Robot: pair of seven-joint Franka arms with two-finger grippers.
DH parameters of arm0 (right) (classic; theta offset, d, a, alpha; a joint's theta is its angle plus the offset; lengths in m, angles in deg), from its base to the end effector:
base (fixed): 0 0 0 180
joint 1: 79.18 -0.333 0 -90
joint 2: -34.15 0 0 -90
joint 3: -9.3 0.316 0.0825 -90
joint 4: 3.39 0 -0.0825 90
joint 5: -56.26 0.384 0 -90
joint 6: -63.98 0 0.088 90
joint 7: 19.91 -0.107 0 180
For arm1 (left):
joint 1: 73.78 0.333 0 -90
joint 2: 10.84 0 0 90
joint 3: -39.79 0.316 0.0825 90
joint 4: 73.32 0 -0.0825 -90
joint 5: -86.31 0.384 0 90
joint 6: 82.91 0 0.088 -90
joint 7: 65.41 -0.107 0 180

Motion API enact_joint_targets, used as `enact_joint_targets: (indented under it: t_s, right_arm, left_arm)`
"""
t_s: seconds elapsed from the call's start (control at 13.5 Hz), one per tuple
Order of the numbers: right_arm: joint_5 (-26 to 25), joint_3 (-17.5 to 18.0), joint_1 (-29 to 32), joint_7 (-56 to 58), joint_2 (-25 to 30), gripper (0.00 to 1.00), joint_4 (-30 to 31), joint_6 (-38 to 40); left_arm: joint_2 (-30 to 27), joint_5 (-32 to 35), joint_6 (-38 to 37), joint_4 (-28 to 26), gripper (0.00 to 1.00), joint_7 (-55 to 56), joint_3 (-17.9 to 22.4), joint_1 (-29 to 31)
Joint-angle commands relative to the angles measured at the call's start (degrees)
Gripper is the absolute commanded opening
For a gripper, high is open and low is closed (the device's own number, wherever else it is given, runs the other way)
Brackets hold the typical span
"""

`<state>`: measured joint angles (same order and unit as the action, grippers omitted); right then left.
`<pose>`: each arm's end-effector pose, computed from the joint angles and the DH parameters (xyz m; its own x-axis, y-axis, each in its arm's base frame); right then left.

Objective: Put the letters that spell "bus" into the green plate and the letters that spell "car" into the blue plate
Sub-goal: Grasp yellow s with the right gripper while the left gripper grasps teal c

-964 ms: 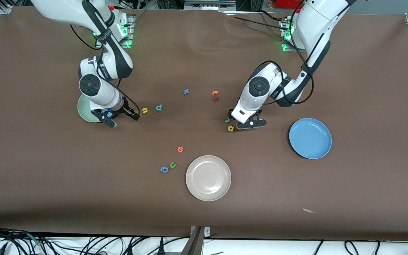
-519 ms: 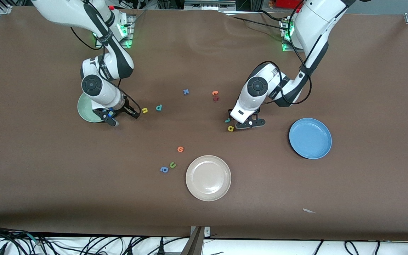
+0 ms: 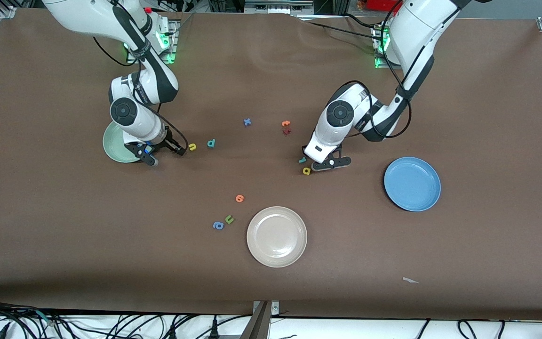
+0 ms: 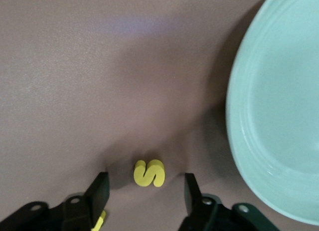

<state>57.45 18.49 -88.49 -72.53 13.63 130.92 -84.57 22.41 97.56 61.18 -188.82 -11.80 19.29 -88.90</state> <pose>0.4754 0.1628 0.1739 0.8064 -0.5799 -0.1160 -0.5790 -0.8141 0.0449 0.4850 -0.3478 0.1736 0.9763 0.1992 -0.0848 0.2021 -0.9790 0.0268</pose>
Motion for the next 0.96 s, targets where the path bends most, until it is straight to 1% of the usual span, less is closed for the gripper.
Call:
enact_joint_targets:
  t_s: [0.0,0.07,0.22,0.45,0.52,0.67,0.74,0.89]
  right_arm:
    - [0.7,0.4,0.4,0.3,-0.4,0.64,0.5,-1.7]
    - [0.7,0.3,0.4,0.7,-0.4,0.64,0.5,-1.7]
    - [0.7,0.3,0.4,0.7,-0.4,0.63,0.5,-1.8]
    - [0.7,0.3,0.4,0.8,-0.4,0.33,0.5,-1.7]
    - [0.7,0.2,0.4,0.8,-0.4,0.26,0.5,-1.7]
    - [0.6,0.2,0.4,0.8,-0.4,0.24,0.5,-1.7]
    - [0.6,0.2,0.4,0.9,-0.4,0.20,0.5,-1.7]
    - [0.7,0.2,0.4,0.8,-0.2,0.19,0.4,-1.3]
  left_arm:
    - [1.0,2.5,0.7,1.2,0.37,1.9,0.5,-0.3]
    - [1.0,3.4,0.7,1.2,0.37,2.0,0.5,-0.2]
    - [1.0,4.4,0.7,1.1,0.41,2.0,0.5,0.1]
    - [0.9,4.4,0.6,1.1,0.41,1.9,0.5,0.3]
    - [0.9,4.4,0.6,1.1,0.41,1.9,0.5,0.3]
    - [0.9,4.4,0.6,1.2,0.41,1.9,0.5,0.5]
    - [0.9,4.4,0.6,1.2,0.41,1.9,0.5,0.5]
    - [0.9,4.4,0.6,1.2,0.41,1.9,0.6,0.5]
